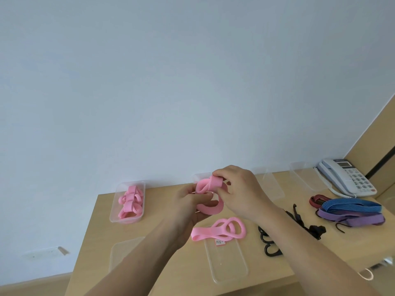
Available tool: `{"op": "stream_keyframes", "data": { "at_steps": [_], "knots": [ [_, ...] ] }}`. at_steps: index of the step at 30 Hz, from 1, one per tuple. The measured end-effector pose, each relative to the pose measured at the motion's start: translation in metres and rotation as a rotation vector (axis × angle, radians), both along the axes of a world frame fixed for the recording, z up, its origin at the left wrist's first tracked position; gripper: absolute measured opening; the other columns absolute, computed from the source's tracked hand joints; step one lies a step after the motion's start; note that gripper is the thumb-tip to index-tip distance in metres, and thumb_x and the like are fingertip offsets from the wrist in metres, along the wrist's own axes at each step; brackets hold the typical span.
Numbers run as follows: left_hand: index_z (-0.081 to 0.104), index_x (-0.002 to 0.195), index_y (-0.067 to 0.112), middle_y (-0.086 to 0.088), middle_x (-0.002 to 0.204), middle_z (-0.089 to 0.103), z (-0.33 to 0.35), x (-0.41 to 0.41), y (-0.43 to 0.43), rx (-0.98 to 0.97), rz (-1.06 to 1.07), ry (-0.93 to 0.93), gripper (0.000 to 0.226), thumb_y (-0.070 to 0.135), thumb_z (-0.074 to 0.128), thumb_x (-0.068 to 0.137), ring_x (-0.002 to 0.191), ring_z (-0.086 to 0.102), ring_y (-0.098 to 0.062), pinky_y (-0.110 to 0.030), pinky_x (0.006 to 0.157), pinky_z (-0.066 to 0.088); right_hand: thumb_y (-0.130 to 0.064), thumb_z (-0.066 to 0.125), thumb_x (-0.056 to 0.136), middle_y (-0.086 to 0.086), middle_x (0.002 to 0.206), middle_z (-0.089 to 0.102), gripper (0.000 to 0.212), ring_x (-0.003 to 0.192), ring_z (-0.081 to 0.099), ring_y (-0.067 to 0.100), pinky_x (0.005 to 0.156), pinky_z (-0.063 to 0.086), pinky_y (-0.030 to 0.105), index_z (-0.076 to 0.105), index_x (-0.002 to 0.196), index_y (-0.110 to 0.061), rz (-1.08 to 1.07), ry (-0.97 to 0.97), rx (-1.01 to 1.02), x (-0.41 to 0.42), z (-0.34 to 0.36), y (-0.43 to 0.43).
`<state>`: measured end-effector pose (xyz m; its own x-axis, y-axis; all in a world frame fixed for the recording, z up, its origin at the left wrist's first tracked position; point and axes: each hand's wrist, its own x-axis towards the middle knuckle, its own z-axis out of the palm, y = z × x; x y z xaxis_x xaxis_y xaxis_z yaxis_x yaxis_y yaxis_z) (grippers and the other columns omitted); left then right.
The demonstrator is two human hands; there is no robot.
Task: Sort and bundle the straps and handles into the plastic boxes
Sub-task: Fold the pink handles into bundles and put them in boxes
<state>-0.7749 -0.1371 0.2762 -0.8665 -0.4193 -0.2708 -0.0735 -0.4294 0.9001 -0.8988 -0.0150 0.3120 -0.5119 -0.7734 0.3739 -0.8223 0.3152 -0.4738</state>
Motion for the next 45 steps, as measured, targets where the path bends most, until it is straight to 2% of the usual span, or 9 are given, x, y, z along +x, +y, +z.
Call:
{"op": "stream_keyframes", "data": {
  "at_steps": [4,10,15,20,25,28,34,39,45],
  "knots": [
    [0.066,0.123,-0.005,-0.027,0.118,0.074,-0.012,0.006,-0.004,0.141,-0.038,0.020,0.034,0.006,0.072,0.092,0.107,0.075,-0.040,-0.044,0.088,0.063,-0.004,0.068,0.079,-0.009,0.090,0.064,0.024,0.081,0.058,0.009,0.071,0.046,0.024,0.071,0.087,-0.026,-0.024,0.090,-0.024,0.019,-0.018,-0.007],
    [0.062,0.121,-0.012,-0.025,0.103,0.075,-0.029,0.003,-0.009,0.235,-0.003,0.008,0.030,0.003,0.067,0.097,0.092,0.074,-0.033,-0.040,0.086,0.064,0.008,0.073,0.072,-0.003,0.083,0.062,0.025,0.074,0.054,0.014,0.068,0.037,0.018,0.070,0.084,-0.014,-0.059,0.109,-0.074,0.033,-0.049,-0.010],
    [0.062,0.119,-0.016,-0.023,0.094,0.073,-0.042,-0.015,-0.015,0.264,0.017,-0.040,0.023,-0.010,0.058,0.097,0.085,0.072,-0.033,-0.042,0.086,0.064,0.003,0.073,0.081,-0.005,0.105,0.067,0.024,0.091,0.062,0.013,0.080,0.047,0.019,0.074,0.097,-0.015,0.049,0.033,-0.073,0.016,-0.072,-0.007],
    [0.064,0.118,-0.011,-0.031,0.101,0.073,-0.059,-0.036,-0.016,0.280,0.059,-0.103,0.033,-0.005,0.074,0.087,0.101,0.074,-0.044,-0.040,0.080,0.063,-0.002,0.081,0.071,-0.006,0.107,0.063,0.035,0.098,0.057,0.008,0.091,0.038,0.005,0.070,0.101,-0.016,0.098,-0.058,0.001,-0.013,-0.103,-0.006],
    [0.067,0.114,-0.003,-0.018,0.096,0.077,-0.073,-0.066,-0.021,0.196,0.080,-0.221,0.058,0.002,0.084,0.058,0.097,0.076,-0.035,-0.044,0.096,0.061,-0.001,0.083,0.071,0.000,0.090,0.064,0.025,0.080,0.062,0.017,0.072,0.050,0.025,0.067,0.087,-0.013,0.126,-0.075,-0.014,-0.052,-0.128,-0.015],
    [0.067,0.115,-0.003,-0.018,0.099,0.079,-0.080,-0.085,-0.026,0.199,0.119,-0.252,0.052,0.003,0.086,0.066,0.096,0.078,-0.033,-0.036,0.087,0.063,-0.004,0.077,0.072,0.000,0.095,0.063,0.028,0.085,0.061,0.019,0.076,0.053,0.028,0.068,0.097,-0.010,0.142,-0.056,0.040,-0.070,-0.136,-0.023],
    [0.066,0.120,-0.004,-0.022,0.109,0.077,-0.100,-0.115,-0.042,0.209,0.158,-0.289,0.036,0.003,0.080,0.088,0.104,0.077,-0.034,-0.038,0.095,0.062,0.002,0.073,0.069,0.007,0.099,0.065,0.037,0.090,0.062,0.024,0.082,0.054,0.031,0.068,0.105,-0.003,0.190,-0.027,0.069,-0.101,-0.143,-0.045],
    [0.075,0.113,0.023,0.004,0.109,0.078,-0.116,-0.126,-0.060,-0.184,0.221,-0.508,0.040,0.050,0.076,0.083,0.102,0.072,-0.015,-0.036,0.086,0.061,0.002,0.073,0.062,0.009,0.093,0.064,0.034,0.085,0.062,0.030,0.078,0.054,0.037,0.065,0.095,-0.004,0.196,-0.073,0.142,-0.135,-0.155,-0.064],
    [0.067,0.120,0.023,0.010,0.112,0.067,-0.146,-0.136,-0.069,-0.421,0.318,-0.728,0.024,0.024,0.069,0.096,0.090,0.062,0.002,-0.019,0.065,0.045,-0.009,0.083,0.068,0.022,0.102,0.067,0.045,0.104,0.066,0.041,0.087,0.055,0.039,0.066,0.107,0.005,0.283,0.033,0.445,-0.157,-0.180,-0.088]
  ]
}}
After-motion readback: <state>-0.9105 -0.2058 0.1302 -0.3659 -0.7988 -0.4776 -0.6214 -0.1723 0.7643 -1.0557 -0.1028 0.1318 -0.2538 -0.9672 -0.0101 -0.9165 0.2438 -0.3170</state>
